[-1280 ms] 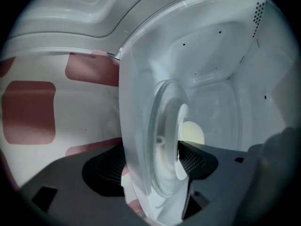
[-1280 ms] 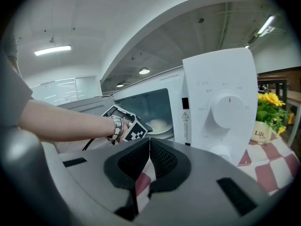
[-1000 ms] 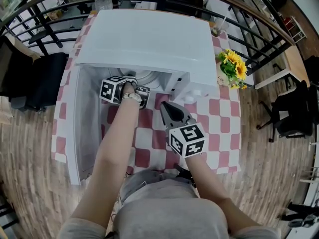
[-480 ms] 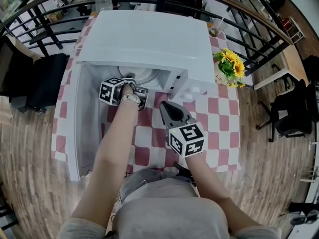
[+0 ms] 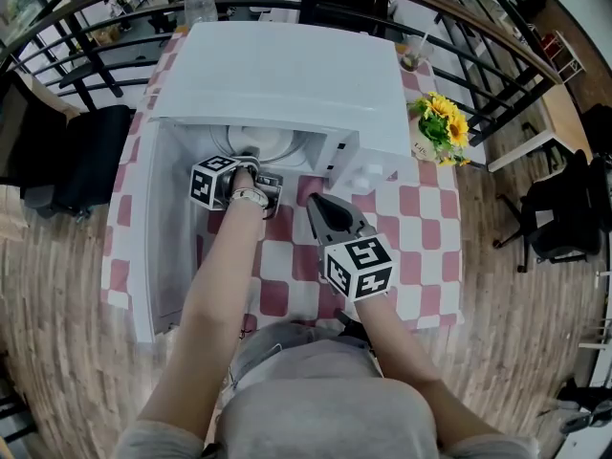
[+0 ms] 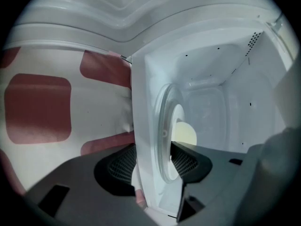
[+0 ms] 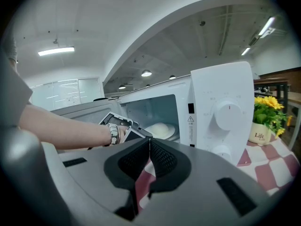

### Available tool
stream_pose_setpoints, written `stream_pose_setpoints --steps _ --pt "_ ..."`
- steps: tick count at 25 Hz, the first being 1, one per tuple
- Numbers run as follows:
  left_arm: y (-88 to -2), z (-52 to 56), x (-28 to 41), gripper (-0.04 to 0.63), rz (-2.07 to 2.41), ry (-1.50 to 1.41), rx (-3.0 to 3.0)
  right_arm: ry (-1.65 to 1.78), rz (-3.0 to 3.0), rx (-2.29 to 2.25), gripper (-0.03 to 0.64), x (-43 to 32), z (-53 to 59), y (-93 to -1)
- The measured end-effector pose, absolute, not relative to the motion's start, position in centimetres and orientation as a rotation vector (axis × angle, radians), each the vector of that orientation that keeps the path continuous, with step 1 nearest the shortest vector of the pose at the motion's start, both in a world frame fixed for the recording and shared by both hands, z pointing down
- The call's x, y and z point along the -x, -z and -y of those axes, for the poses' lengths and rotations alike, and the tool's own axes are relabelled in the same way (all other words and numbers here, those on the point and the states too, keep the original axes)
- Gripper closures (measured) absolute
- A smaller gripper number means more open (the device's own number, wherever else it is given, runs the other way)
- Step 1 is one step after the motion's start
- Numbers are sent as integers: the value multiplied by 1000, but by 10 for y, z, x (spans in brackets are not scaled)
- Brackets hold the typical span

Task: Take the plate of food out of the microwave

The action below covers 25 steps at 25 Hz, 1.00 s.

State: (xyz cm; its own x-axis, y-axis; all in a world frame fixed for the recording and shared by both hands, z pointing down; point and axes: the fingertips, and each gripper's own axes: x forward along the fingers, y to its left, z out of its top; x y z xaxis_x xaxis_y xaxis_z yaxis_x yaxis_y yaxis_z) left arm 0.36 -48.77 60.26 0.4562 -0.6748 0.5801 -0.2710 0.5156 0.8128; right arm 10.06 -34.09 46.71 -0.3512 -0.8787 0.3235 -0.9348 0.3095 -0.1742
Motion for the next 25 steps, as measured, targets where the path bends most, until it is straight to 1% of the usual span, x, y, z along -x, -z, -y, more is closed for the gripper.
stream_pose_setpoints --steps 4,9,13,19,25 --pt "-600 483 -1 381 1104 327 -1051 -496 2407 -1681 591 -99 338 -467" --pt "-594 477 0 443 1095 337 -1065 -500 2418 -1673 591 -95 336 -467" --pt "-592 475 1 469 1093 339 -1077 -499 2427 -1663 591 -91 333 -466" --pt "-590 475 1 483 1087 347 -1081 -494 2430 -1668 591 -93 332 -465" --pt "-585 472 1 511 1075 356 -1068 -498 2428 -1668 591 -93 330 -466"
